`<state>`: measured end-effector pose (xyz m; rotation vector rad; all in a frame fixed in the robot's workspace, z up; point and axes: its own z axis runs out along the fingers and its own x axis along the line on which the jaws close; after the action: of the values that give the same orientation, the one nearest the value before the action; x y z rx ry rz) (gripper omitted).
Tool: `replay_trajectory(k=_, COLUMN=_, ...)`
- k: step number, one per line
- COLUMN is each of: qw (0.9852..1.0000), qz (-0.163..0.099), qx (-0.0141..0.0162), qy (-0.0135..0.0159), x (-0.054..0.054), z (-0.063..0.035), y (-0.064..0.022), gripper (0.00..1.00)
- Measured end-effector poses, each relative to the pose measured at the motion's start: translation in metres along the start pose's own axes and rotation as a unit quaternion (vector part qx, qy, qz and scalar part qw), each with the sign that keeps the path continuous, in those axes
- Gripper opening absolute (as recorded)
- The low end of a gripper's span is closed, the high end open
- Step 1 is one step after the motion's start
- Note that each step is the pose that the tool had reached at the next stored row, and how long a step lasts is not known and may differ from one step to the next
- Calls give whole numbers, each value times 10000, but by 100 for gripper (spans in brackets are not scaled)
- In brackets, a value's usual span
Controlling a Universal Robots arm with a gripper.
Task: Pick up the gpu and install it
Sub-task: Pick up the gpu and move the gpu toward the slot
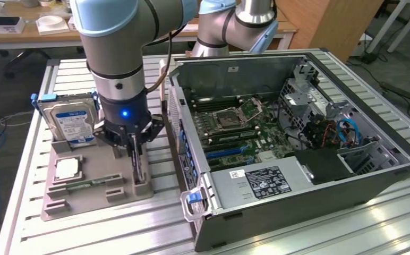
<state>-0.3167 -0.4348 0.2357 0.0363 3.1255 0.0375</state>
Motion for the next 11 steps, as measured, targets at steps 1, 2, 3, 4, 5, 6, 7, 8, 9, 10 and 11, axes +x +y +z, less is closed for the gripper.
replay_trajectory(k=1, qw=10000, qz=0, qx=0, qy=0, x=0, z=-8, y=0, gripper=27)
replay_trajectory(k=2, qw=10000, qz=0, qx=0, qy=0, x=0, z=-18, y=0, gripper=27)
replay_trajectory(k=3, qw=10000, qz=0, qx=0, qy=0, x=0, z=-29, y=1, gripper=27)
replay_trajectory(k=4, qw=10000, qz=0, qx=0, qy=0, x=-1, z=-41, y=1, gripper=27)
replay_trajectory(k=5, qw=10000, qz=0, qx=0, qy=0, x=-1, z=-52, y=1, gripper=27)
replay_trajectory(k=6, qw=10000, qz=0, qx=0, qy=0, x=-1, z=-63, y=1, gripper=27)
replay_trajectory(k=7, qw=10000, qz=0, qx=0, qy=0, x=-1, z=-74, y=2, gripper=27)
replay_trajectory(k=8, qw=10000, qz=0, qx=0, qy=0, x=-1, z=-85, y=2, gripper=27)
replay_trajectory(k=9, qw=10000, qz=0, qx=0, qy=0, x=-2, z=-95, y=2, gripper=27)
replay_trajectory(k=10, qw=10000, qz=0, qx=0, qy=0, x=-2, z=-105, y=2, gripper=27)
replay_trajectory(k=11, qw=10000, qz=0, qx=0, qy=0, x=-2, z=-115, y=3, gripper=27)
